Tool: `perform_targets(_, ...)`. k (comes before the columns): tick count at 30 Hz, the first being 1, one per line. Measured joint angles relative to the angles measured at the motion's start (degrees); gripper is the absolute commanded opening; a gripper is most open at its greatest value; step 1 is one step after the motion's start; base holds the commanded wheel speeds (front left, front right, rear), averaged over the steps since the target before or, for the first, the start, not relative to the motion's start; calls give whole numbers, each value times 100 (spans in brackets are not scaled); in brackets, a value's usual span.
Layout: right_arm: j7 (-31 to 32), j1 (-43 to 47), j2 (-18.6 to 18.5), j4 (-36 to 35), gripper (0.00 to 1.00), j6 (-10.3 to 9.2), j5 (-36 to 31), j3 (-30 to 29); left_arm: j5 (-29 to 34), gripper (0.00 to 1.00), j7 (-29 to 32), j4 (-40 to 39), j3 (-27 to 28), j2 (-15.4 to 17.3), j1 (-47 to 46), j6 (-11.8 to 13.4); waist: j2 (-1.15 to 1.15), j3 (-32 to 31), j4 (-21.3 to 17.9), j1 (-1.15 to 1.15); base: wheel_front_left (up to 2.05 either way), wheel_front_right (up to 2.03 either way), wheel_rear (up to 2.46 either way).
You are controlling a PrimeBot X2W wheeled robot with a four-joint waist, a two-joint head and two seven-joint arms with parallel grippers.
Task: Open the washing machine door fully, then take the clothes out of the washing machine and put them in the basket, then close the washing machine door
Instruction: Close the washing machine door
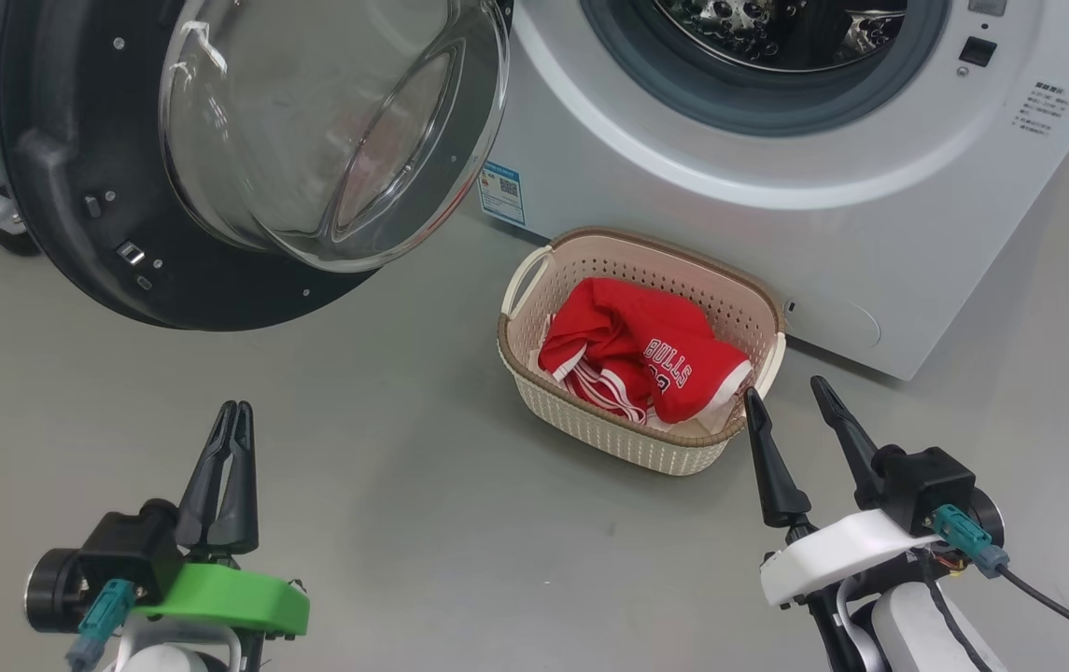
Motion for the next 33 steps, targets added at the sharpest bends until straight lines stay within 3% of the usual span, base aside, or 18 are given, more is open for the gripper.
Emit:
perform_targets(6,0,-24,-1,-18,100,0,-12,59,-3,0,0,-113,132,-2,1,0,0,182,-37,0,0,0,0)
perform_targets(15,111,-191,-116,-170,100,-18,-197,109,-176,0,-1,-762,871,64,-107,1,0,595,-145,0,0,0,0)
perform_targets(22,222,-305,-259,-268,100,-56,-274,103,-361,0,-3,-1193,1655,513,-662,1,0,954,-239,0,0,0,0)
perform_targets(23,253,-389,-274,-301,100,-56,-303,101,-715,0,-32,-1343,1987,517,-906,1,0,1072,-279,0,0,0,0)
perform_targets(26,254,-463,-288,-321,100,-56,-304,90,-911,0,-33,-1397,2280,621,-1159,1,0,1182,-327,0,0,0,0)
perform_targets(33,278,-601,-325,-361,100,-55,-359,102,-1194,0,-10,-1251,3025,1540,-1902,-5,0,1467,-538,0,0,0,0)
